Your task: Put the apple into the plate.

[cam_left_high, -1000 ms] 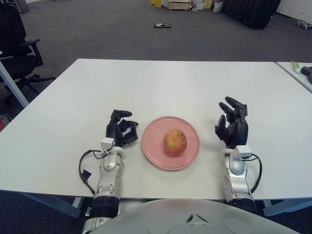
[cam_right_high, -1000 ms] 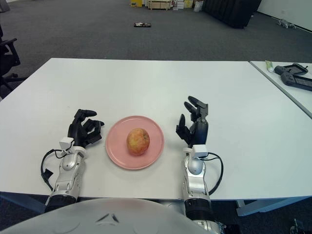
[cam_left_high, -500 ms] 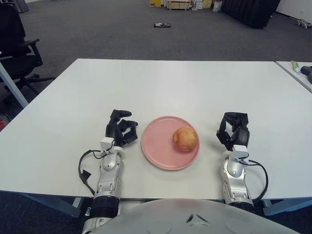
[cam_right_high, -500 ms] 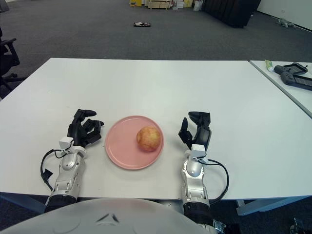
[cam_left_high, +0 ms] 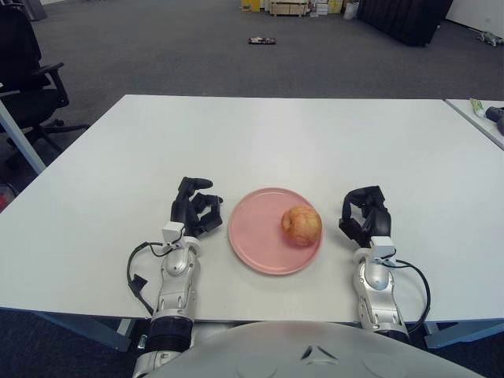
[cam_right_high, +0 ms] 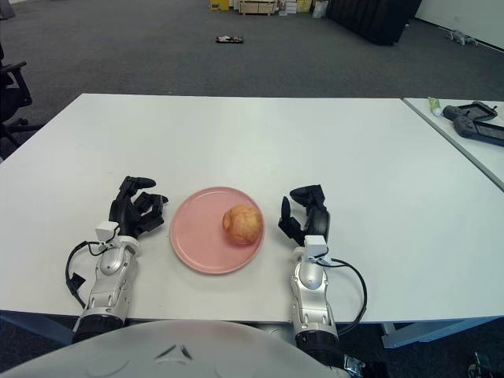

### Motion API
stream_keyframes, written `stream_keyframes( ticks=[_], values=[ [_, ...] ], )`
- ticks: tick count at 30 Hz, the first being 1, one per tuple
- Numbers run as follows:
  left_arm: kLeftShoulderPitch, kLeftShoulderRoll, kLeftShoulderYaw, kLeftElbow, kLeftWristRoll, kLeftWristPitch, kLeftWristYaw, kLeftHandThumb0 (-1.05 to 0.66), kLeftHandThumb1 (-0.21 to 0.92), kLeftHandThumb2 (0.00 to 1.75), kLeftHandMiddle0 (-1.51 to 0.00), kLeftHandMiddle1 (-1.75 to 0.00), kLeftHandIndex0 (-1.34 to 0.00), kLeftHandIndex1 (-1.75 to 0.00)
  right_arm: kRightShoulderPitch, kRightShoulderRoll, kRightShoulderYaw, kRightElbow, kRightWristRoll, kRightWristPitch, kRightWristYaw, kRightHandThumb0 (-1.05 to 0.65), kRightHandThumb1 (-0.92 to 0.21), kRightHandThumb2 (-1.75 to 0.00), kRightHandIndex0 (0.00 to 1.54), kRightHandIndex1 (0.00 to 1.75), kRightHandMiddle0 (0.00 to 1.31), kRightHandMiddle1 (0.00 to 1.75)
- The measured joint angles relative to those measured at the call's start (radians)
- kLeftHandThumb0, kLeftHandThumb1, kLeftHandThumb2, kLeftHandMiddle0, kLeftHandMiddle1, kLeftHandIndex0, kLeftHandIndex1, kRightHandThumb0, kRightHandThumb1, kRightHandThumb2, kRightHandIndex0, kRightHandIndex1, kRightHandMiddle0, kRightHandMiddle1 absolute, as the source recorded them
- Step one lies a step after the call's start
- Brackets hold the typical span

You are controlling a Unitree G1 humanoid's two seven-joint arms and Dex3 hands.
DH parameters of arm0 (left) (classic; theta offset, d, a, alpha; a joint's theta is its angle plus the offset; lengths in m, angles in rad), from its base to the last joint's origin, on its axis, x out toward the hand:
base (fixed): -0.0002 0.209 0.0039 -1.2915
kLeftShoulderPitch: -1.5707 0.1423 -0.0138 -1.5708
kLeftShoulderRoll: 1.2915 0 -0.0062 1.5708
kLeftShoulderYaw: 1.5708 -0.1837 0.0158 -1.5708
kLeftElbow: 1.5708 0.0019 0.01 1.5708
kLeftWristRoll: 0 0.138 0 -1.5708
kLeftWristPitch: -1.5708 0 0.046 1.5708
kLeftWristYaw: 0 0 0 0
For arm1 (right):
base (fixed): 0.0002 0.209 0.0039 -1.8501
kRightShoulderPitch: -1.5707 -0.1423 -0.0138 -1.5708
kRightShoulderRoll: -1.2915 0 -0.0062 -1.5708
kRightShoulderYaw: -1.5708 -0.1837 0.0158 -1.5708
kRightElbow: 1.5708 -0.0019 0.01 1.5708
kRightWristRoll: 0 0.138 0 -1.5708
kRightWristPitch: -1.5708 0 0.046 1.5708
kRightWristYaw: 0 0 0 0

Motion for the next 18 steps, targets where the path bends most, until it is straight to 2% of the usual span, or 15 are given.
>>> stream_keyframes(
  ticks=[11, 18],
  values=[
    [0.000, 0.001, 0.001, 0.000, -0.001, 0.005, 0.000, -0.01, 0.45, 1.06, -0.64, -1.41, -0.38, -1.75, 0.000, -0.004, -0.007, -0.021, 0.089, 0.049, 0.101, -0.40, -0.59, -0.99, 0.57, 1.32, 0.40, 1.75],
    [0.000, 0.002, 0.001, 0.001, -0.001, 0.004, 0.000, -0.01, 0.45, 1.07, -0.64, -1.42, -0.38, -1.75, 0.002, -0.012, -0.010, -0.070, 0.141, 0.139, 0.155, -0.38, -0.66, -0.89, 0.52, 1.29, 0.35, 1.75]
  ],
)
